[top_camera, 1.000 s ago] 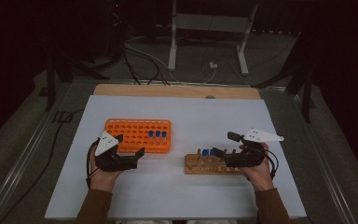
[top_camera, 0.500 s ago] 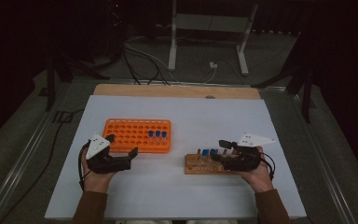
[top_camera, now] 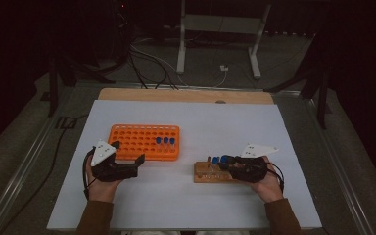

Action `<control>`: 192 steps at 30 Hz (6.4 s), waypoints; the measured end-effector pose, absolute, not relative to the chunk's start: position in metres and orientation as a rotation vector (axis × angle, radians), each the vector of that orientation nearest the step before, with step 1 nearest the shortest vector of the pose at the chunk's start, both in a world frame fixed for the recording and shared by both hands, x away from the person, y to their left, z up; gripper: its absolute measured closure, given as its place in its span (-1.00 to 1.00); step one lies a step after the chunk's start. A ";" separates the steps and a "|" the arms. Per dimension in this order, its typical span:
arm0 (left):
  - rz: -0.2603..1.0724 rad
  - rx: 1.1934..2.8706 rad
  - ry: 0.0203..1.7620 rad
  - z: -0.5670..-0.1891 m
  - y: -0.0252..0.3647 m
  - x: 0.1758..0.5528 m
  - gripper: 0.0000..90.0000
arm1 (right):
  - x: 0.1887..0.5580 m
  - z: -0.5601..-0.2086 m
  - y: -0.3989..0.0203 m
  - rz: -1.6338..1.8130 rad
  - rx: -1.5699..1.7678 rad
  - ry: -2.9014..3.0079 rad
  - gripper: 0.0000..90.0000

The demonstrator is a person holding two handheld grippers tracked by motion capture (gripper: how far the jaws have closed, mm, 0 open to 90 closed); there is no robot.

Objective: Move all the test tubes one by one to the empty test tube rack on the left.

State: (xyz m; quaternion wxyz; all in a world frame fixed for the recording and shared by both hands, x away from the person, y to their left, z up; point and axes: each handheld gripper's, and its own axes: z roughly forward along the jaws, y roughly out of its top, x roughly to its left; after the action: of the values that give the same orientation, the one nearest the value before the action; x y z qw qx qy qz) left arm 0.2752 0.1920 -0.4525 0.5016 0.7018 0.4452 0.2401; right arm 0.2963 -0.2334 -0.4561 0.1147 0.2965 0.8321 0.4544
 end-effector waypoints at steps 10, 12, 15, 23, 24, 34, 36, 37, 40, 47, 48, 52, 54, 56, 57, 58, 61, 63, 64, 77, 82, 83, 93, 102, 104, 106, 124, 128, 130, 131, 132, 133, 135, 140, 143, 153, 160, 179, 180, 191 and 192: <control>0.575 1.705 1.079 -0.454 0.190 0.276 -0.99 | 0.292 -0.455 -0.230 1.315 0.794 2.444 0.67; 0.574 1.705 1.080 -0.454 0.190 0.276 -0.99 | 0.291 -0.455 -0.230 1.314 0.778 2.450 0.68; 0.573 1.706 1.079 -0.454 0.190 0.276 -0.99 | 0.290 -0.455 -0.227 1.309 0.748 2.464 0.69; 0.569 1.711 1.074 -0.455 0.189 0.277 -0.99 | 0.289 -0.453 -0.226 1.284 0.741 2.450 0.70; 0.568 1.711 1.074 -0.455 0.189 0.277 -0.99 | 0.289 -0.452 -0.226 1.289 0.748 2.444 0.70; 0.559 1.720 1.072 -0.456 0.187 0.278 -0.99 | 0.288 -0.439 -0.228 1.353 0.756 2.414 0.70; 0.558 1.724 1.071 -0.456 0.187 0.278 -0.99 | 0.287 -0.435 -0.229 1.366 0.759 2.406 0.70; 0.557 1.724 1.070 -0.457 0.186 0.278 -0.99 | 0.287 -0.433 -0.230 1.375 0.762 2.401 0.70; 0.557 1.724 1.069 -0.456 0.186 0.278 -0.99 | 0.287 -0.426 -0.233 1.396 0.778 2.380 0.70; 0.556 1.724 1.068 -0.456 0.186 0.279 -0.99 | 0.285 -0.415 -0.237 1.429 0.793 2.358 0.70; 0.555 1.724 1.069 -0.457 0.186 0.279 -0.99 | 0.285 -0.413 -0.237 1.433 0.797 2.356 0.70; 0.553 1.726 1.069 -0.457 0.185 0.279 -0.99 | 0.285 -0.409 -0.238 1.456 0.799 2.348 0.70; 0.551 1.725 1.069 -0.457 0.185 0.279 -0.99 | 0.285 -0.406 -0.238 1.450 0.793 2.346 0.70; 0.550 1.725 1.070 -0.457 0.185 0.280 -0.99 | 0.284 -0.402 -0.239 1.455 0.787 2.336 0.70; 0.550 1.725 1.070 -0.457 0.185 0.280 -0.99 | 0.284 -0.401 -0.240 1.457 0.785 2.331 0.70; 0.550 1.725 1.070 -0.457 0.185 0.280 -0.99 | 0.284 -0.400 -0.240 1.460 0.787 2.327 0.70; 0.545 1.725 1.068 -0.457 0.185 0.280 -0.99 | 0.283 -0.396 -0.241 1.464 0.785 2.311 0.70; 0.543 1.725 1.060 -0.455 0.185 0.280 -0.99 | 0.283 -0.394 -0.242 1.463 0.777 2.303 0.70; 0.542 1.722 1.058 -0.454 0.185 0.280 -0.99 | 0.283 -0.392 -0.242 1.462 0.780 2.296 0.70; 0.551 1.703 1.031 -0.441 0.184 0.279 -0.98 | 0.299 -0.385 -0.233 1.464 0.819 2.249 0.70; 0.545 1.702 1.021 -0.437 0.184 0.281 -0.98 | 0.305 -0.379 -0.223 1.470 0.811 2.242 0.70; 0.548 1.703 1.018 -0.436 0.184 0.281 -0.98 | 0.305 -0.378 -0.220 1.475 0.806 2.243 0.70; 0.534 1.736 0.967 -0.431 0.176 0.284 -0.98 | 0.312 -0.373 -0.197 1.479 0.782 2.266 0.70; 0.484 1.750 0.909 -0.430 0.167 0.286 -0.96 | 0.314 -0.378 -0.179 1.482 0.776 2.296 0.70; 0.468 1.746 0.896 -0.430 0.164 0.287 -0.96 | 0.314 -0.379 -0.175 1.483 0.773 2.304 0.70; 0.464 1.750 0.880 -0.429 0.160 0.287 -0.96 | 0.315 -0.380 -0.171 1.485 0.773 2.311 0.70; 0.424 1.766 0.798 -0.427 0.130 0.289 -0.83 | 0.319 -0.386 -0.134 1.490 0.758 2.371 0.70; 0.390 1.805 0.763 -0.428 0.119 0.289 -0.78 | 0.319 -0.386 -0.128 1.494 0.757 2.378 0.70; 0.372 1.814 0.743 -0.429 0.115 0.289 -0.62 | 0.319 -0.386 -0.125 1.494 0.750 2.384 0.70; 0.367 1.819 0.741 -0.429 0.112 0.290 -0.61 | 0.319 -0.386 -0.123 1.494 0.748 2.386 0.70; 0.365 1.822 0.739 -0.429 0.111 0.290 -0.54 | 0.319 -0.386 -0.122 1.495 0.747 2.389 0.70; 0.360 1.823 0.738 -0.430 0.109 0.290 -0.42 | 0.319 -0.386 -0.121 1.496 0.745 2.391 0.70; 0.345 1.822 0.729 -0.430 0.106 0.291 -0.22 | 0.318 -0.386 -0.119 1.501 0.740 2.394 0.70; 0.345 1.831 0.696 -0.431 0.100 0.292 0.24 | 0.317 -0.387 -0.113 1.500 0.720 2.410 0.70; 0.348 1.826 0.690 -0.430 0.100 0.293 0.45 | 0.315 -0.388 -0.111 1.504 0.714 2.413 0.70; 0.366 1.852 0.667 -0.431 0.097 0.291 0.72 | 0.315 -0.388 -0.111 1.509 0.707 2.421 0.70; 0.392 1.846 0.702 -0.429 0.103 0.293 0.73 | 0.315 -0.385 -0.117 1.542 0.702 2.405 0.28; 0.473 1.792 0.803 -0.425 0.137 0.296 0.74 | 0.319 -0.388 -0.163 1.476 0.851 2.268 -0.87; 0.475 1.791 0.805 -0.425 0.138 0.296 0.74 | 0.319 -0.389 -0.165 1.476 0.859 2.265 -0.91; 0.495 1.767 0.842 -0.425 0.149 0.298 0.74 | 0.319 -0.397 -0.183 1.477 0.917 2.231 -0.99; 0.498 1.767 0.846 -0.425 0.150 0.298 0.74 | 0.319 -0.398 -0.185 1.480 0.921 2.227 -0.99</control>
State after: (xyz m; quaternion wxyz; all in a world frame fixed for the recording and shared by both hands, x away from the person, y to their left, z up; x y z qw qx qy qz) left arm 0.2977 0.1497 -0.4250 0.5312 0.7406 0.3546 0.2086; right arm 0.3191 -0.1845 -0.3982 0.1559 0.3217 0.7779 0.5168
